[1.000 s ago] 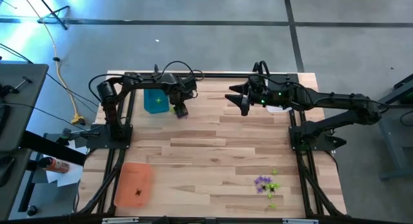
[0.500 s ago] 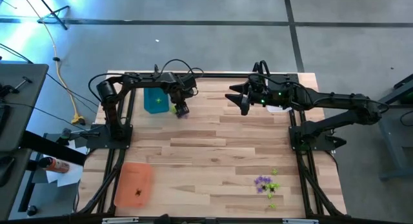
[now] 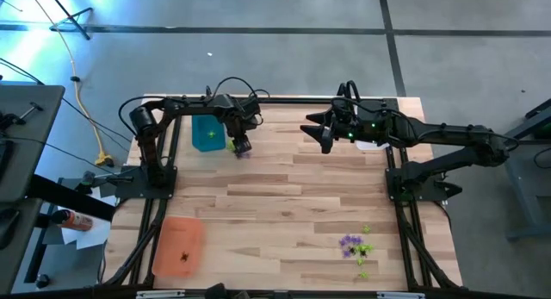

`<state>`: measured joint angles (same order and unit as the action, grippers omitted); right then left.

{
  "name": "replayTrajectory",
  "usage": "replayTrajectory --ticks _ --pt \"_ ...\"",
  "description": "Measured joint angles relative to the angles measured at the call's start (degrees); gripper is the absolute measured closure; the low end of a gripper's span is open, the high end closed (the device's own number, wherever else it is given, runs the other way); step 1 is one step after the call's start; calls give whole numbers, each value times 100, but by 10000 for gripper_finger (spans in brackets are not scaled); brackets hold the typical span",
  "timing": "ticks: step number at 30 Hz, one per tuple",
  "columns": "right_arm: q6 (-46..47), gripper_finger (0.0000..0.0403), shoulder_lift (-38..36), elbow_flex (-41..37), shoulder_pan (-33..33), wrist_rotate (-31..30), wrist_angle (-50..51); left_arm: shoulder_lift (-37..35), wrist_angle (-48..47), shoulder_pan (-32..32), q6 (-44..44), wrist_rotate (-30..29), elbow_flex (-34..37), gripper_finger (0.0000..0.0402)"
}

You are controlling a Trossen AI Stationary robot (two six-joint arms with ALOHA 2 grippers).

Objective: Sort Halloween decoration
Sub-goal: Put the black spider toy into the orange bin

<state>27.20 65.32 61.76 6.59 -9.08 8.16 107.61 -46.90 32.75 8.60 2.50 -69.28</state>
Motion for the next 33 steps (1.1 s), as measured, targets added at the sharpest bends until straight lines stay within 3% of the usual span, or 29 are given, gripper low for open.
replayTrajectory --ticks 11,15,20,33 --pt "0 153 -1 0 0 0 0 42 11 28 82 20 0 289" --pt "-1 153 0 0 0 0 22 41 14 28 214 2 0 317" --pt "-2 153 0 0 0 0 22 43 -14 29 397 -27 0 390" --pt "-12 153 0 0 0 0 24 -270 -353 140 516 -14 -273 401"
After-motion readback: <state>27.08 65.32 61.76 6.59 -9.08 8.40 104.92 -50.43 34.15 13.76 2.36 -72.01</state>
